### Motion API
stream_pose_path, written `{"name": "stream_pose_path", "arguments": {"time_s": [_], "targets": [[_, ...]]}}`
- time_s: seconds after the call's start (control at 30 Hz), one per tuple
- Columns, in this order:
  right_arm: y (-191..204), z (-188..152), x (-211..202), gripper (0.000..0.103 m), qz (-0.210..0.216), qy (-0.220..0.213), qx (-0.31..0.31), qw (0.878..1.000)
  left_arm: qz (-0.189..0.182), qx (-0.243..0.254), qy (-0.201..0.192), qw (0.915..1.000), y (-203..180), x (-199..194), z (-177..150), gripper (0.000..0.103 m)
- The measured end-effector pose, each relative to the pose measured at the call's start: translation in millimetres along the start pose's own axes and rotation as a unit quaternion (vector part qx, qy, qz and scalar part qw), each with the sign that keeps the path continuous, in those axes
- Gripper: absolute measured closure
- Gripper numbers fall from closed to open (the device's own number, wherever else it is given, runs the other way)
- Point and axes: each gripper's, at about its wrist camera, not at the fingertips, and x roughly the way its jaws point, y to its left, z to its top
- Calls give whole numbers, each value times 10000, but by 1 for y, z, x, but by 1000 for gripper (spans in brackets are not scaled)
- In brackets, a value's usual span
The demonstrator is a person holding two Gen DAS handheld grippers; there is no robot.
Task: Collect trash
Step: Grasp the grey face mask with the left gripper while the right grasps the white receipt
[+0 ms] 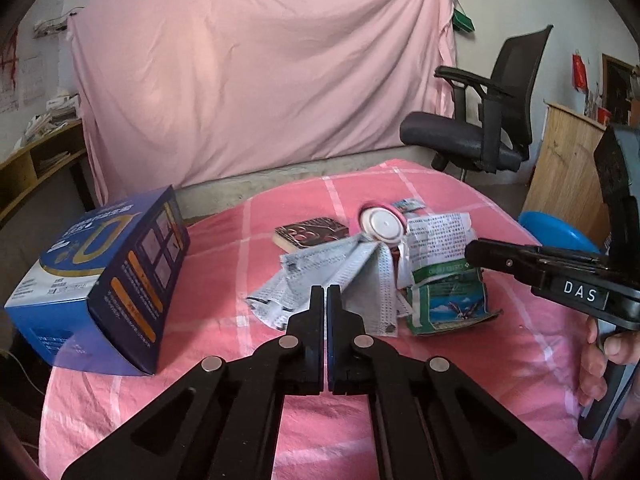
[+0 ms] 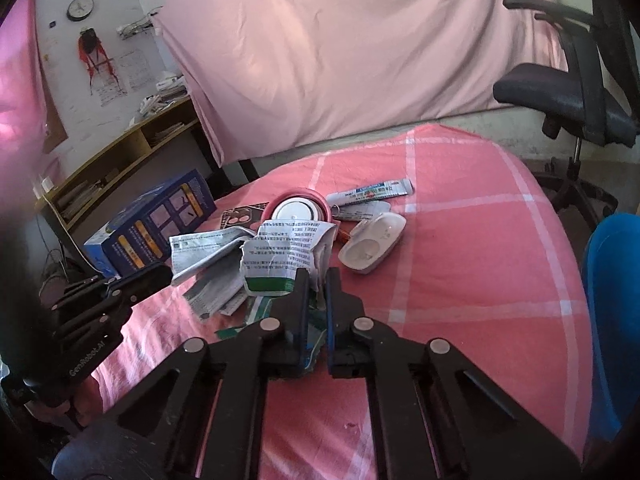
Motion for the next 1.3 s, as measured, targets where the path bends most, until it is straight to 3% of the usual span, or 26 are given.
{"name": "stream_pose_path", "arguments": {"time_s": [0.23, 0.3, 0.37, 0.43, 0.67, 0.7, 0.77, 0.93, 1.03, 1.23, 1.3], "targets": [[-17, -2, -13, 71, -156, -204, 290, 9992, 119, -151, 239, 9995, 6, 11, 0, 98], [-22, -1, -16, 71, -186, -246, 373, 9988, 105, -207, 279, 9993, 9, 14, 0, 87], [-28, 0, -18, 71, -198, -260, 465, 9984, 104, -280, 252, 9992, 14, 13, -1, 60], [-33, 0, -19, 71, -235, -249, 544, 9979, 67, -343, 117, 9993, 18, 13, 0, 57], [-46, 0, -10, 66, -85, 13, 771, 9970, -300, -225, 285, 9989, 18, 30, 11, 59], [-46, 0, -8, 65, -72, 47, 772, 9970, -332, -222, 296, 9988, 17, 33, 13, 63], [-46, 0, -5, 62, -48, 104, 764, 9970, -376, -199, 379, 9984, 16, 38, 14, 87], [-44, 8, 6, 41, -124, 154, 728, 9972, -374, -127, 402, 9984, 14, 40, 15, 98], [-48, 13, 14, 35, -62, 190, 841, 9963, -337, -132, 356, 9987, 12, 37, 15, 101], [-51, 15, 23, 36, 44, 281, 1021, 9944, -325, -262, 255, 9988, 13, 28, 10, 102], [-44, 14, 23, 52, 58, 285, 884, 9957, -301, -290, 224, 9989, 12, 26, 10, 102]]}}
